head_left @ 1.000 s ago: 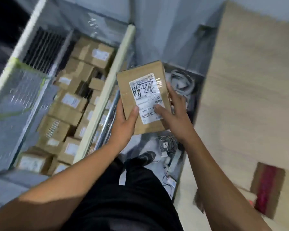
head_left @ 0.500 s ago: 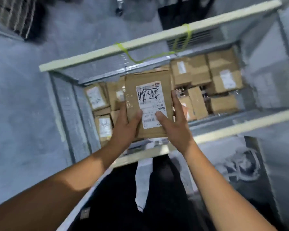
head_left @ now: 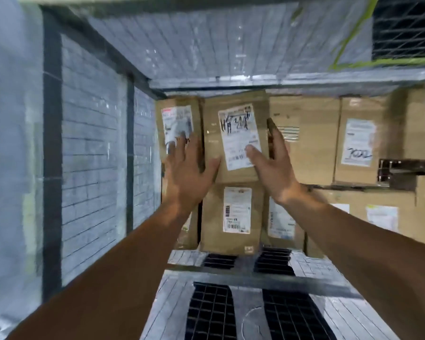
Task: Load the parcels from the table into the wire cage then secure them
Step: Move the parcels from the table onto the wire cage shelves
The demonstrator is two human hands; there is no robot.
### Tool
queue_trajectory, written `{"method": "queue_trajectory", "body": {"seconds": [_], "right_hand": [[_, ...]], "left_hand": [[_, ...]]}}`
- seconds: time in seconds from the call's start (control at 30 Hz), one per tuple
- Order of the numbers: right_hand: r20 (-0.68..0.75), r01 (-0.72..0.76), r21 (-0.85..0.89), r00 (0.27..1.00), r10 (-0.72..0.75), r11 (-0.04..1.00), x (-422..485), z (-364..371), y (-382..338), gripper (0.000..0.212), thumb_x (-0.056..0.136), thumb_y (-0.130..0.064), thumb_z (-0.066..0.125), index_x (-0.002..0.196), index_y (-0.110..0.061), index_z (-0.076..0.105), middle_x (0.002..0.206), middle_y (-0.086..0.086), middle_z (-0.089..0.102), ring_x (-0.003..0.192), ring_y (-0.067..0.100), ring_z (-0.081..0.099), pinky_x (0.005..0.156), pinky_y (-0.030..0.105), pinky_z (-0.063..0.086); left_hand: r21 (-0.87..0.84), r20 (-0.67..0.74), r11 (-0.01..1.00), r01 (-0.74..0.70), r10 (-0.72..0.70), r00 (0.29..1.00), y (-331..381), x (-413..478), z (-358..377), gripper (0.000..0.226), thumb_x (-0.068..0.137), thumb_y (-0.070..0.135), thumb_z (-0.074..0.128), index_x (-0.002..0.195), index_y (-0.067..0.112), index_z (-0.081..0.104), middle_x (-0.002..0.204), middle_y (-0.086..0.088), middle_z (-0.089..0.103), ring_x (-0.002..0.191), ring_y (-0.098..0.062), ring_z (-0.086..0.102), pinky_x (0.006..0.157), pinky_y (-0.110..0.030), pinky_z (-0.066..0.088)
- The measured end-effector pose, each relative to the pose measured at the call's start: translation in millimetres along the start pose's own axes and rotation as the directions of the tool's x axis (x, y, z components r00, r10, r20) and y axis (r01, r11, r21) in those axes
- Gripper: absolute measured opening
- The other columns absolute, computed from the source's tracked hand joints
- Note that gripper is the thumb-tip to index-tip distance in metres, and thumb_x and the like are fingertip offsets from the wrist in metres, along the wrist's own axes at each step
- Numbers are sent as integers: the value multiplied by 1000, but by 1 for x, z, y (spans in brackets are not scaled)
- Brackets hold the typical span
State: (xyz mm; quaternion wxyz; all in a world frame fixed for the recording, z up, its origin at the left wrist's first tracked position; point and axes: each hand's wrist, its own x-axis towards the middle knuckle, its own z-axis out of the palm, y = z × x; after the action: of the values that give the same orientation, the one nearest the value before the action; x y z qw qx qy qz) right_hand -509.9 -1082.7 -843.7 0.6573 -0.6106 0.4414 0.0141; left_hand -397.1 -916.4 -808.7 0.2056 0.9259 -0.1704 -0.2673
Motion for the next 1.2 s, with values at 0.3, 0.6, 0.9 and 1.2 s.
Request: {"method": "queue_trajectory", "body": {"seconds": [0.3,0.6,0.9,1.2], "right_hand": [[42,54,-304,998,-43,951,8,15,-42,76,100,-51,58,163,-37,18,152,5,49,142,29,45,120,47,35],[-105,-186,-634,982,155,750,-163,-120,-129,64,99,-48,58,156,-26,41,157,15,39,147,33,33,118,37,27],[-663,-332,-358,749,13,873,-420,-239,-134,66,95,-55,51,153,-25,46,155,10,44,149,32,29,123,50,21],[-956,-469,166,140,258,868,-682,-311,-21,68,97,-52,61,156,-22,45,162,15,38,155,35,22,127,50,14]], "left_hand": [[44,28,993,111,-112,993,8,21,-7,78,103,49,49,166,31,6,173,-11,-3,159,-35,-2,127,-57,9],[-106,109,974,-201,212,971,131,-102,-93,80,97,53,60,163,23,26,172,-14,8,159,-36,4,127,-54,12],[-162,352,757,-633,644,680,301,-272,-87,84,91,64,64,161,29,33,172,-9,16,158,-32,10,126,-50,16],[-247,604,322,-914,788,115,455,-467,-5,91,88,74,57,159,20,39,169,-15,23,157,-34,18,128,-51,11]]}}
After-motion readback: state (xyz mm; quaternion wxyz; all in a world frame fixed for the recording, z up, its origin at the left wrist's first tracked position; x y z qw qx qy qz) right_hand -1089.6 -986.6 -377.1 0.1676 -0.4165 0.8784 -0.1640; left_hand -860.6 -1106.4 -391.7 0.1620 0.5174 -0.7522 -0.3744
